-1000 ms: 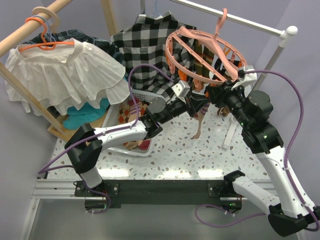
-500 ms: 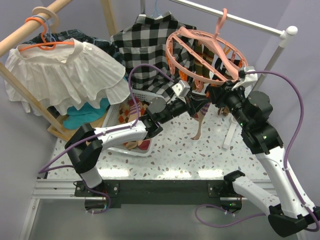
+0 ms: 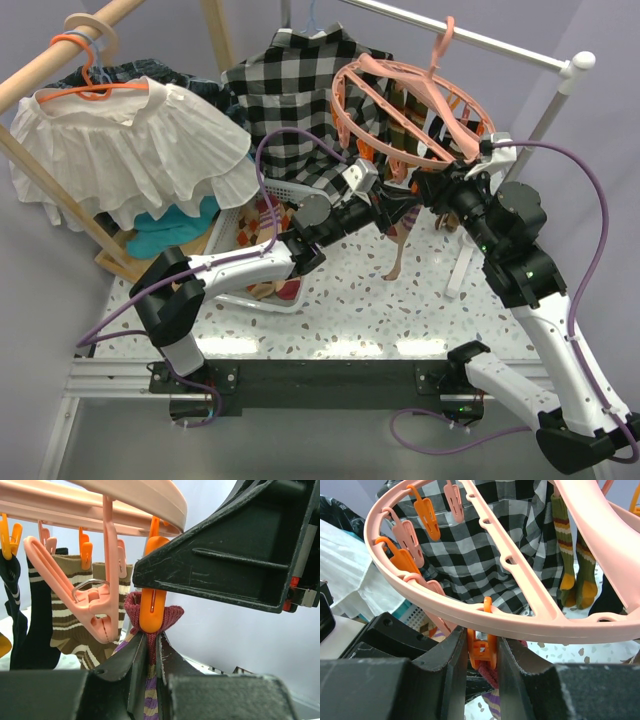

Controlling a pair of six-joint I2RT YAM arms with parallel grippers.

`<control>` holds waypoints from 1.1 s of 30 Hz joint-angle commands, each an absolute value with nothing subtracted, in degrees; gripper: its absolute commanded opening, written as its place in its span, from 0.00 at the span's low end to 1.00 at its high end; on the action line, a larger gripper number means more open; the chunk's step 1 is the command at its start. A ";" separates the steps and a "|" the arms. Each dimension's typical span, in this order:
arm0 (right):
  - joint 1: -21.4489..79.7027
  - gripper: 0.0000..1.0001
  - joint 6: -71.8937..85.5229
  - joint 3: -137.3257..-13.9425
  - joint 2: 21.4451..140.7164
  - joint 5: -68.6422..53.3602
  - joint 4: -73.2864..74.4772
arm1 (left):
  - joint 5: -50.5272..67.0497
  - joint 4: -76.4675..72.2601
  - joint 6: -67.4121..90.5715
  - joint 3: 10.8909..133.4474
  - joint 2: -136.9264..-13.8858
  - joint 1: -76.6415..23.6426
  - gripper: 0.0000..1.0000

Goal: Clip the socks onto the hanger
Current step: Clamp the sock onto the hanger, then open the clamp at the hanger.

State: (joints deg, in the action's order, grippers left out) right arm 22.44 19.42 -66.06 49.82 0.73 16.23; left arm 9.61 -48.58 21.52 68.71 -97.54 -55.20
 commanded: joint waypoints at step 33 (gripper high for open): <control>22.68 0.69 16.17 -67.85 47.90 6.85 19.51 | 21.77 -54.23 21.97 64.51 -92.19 -48.61 0.67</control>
State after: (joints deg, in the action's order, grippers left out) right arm 22.57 17.89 -65.93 48.80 3.86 19.46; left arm 13.91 -51.33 20.32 64.36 -93.95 -51.99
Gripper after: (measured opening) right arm 0.695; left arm 0.655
